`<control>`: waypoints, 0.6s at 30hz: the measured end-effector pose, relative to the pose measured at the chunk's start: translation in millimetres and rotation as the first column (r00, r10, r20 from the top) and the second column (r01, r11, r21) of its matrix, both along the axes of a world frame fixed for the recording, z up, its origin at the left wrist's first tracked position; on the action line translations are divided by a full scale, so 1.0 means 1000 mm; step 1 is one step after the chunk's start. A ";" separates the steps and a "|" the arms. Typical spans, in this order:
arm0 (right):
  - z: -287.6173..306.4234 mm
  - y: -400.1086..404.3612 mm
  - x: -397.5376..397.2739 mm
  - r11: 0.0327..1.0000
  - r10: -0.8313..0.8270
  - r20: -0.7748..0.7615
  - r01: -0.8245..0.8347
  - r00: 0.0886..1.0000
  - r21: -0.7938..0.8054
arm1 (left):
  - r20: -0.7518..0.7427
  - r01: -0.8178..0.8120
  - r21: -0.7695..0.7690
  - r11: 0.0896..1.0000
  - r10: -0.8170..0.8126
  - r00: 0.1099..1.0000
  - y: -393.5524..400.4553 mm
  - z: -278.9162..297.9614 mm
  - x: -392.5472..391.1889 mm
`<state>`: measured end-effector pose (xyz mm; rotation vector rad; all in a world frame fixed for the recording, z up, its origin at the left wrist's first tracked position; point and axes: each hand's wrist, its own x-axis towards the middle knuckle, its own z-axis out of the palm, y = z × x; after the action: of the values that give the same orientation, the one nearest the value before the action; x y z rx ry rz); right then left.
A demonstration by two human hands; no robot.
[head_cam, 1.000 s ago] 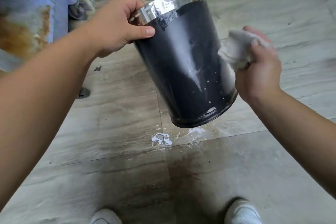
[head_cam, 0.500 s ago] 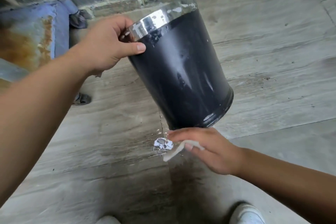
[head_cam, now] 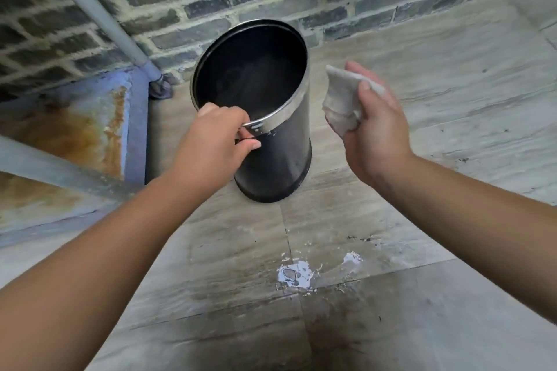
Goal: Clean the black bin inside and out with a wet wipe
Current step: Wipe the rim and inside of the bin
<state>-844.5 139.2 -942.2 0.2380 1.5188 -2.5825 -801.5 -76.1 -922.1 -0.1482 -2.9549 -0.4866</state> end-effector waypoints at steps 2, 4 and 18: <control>-0.001 -0.012 -0.020 0.999 -0.010 0.018 0.009 1.000 0.040 | -0.025 -0.061 0.019 0.998 0.061 0.998 0.002 -0.011 0.002; -0.004 -0.018 -0.039 0.996 0.000 0.037 -0.004 0.999 0.091 | -0.021 -0.106 0.049 0.993 0.107 0.994 0.010 -0.018 0.006; -0.022 -0.045 -0.050 0.875 0.417 -0.002 -0.401 0.909 0.269 | 0.091 0.386 -0.354 0.852 -0.380 0.921 -0.059 -0.007 0.001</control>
<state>-894.2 94.5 -964.0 -0.1295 1.7142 -2.0753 -800.5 -135.2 -929.1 -0.7912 -3.0012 0.0382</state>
